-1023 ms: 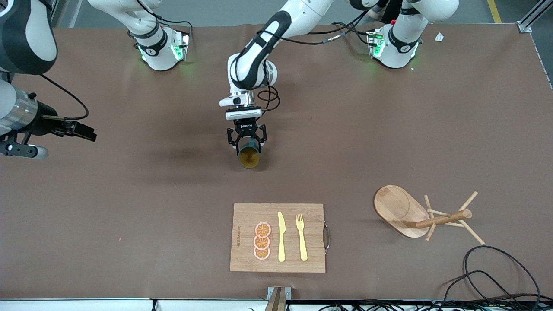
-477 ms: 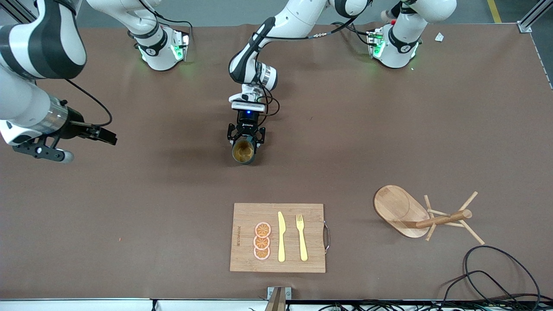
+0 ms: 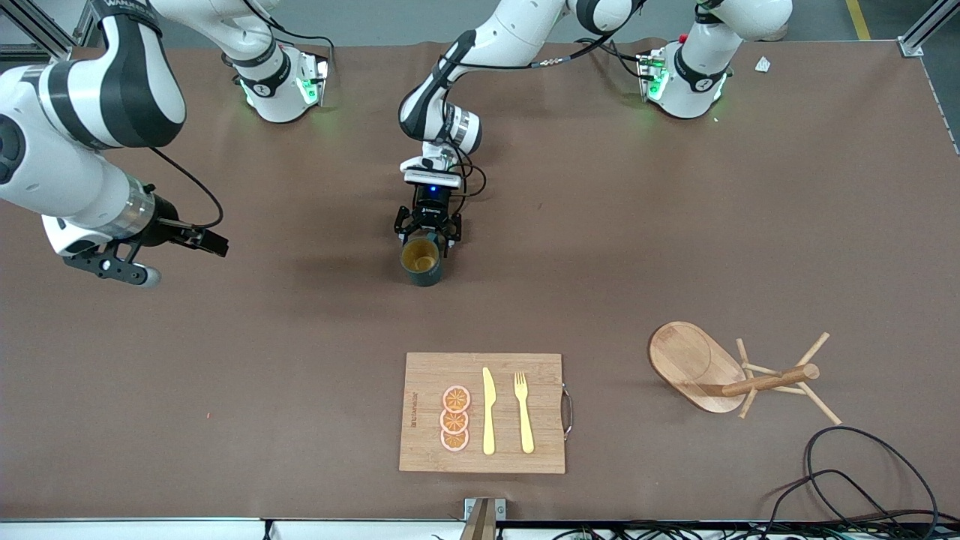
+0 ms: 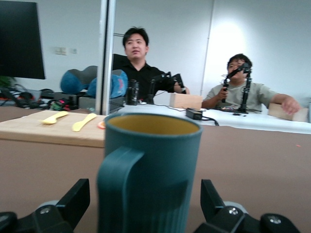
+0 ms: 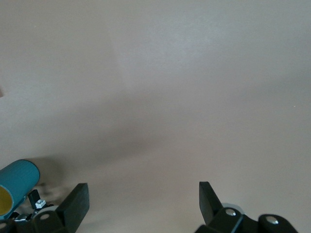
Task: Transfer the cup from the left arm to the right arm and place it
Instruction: 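Set the mug down and open the left gripper while the right gripper approaches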
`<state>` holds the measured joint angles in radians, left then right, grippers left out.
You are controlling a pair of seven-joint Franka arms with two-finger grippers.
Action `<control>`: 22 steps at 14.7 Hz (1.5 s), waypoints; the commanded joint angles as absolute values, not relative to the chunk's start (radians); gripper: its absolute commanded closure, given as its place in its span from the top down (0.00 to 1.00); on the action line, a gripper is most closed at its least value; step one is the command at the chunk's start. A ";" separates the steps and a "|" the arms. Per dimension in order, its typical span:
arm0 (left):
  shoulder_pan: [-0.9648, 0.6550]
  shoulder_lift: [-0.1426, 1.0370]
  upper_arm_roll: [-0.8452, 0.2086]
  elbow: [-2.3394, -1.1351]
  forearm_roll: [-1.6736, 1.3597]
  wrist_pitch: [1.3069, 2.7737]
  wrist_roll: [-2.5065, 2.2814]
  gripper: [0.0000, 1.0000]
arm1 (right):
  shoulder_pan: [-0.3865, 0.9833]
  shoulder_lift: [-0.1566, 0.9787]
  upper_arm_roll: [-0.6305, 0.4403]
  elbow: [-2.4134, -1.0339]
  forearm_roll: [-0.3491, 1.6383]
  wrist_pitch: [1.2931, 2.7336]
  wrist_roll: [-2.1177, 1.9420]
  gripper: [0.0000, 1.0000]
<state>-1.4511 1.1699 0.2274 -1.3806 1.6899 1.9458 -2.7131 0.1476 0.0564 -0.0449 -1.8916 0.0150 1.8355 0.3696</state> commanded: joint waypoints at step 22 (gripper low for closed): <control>-1.074 0.264 0.083 -1.559 0.602 1.732 -1.676 1.00 | 0.455 0.080 -0.046 -2.114 0.120 2.161 0.567 1.00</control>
<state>-1.1605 0.3173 0.0945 -1.5188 0.6614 1.7125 -1.7969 0.4015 0.0645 -0.0391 -2.0833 0.1067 2.1035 0.5117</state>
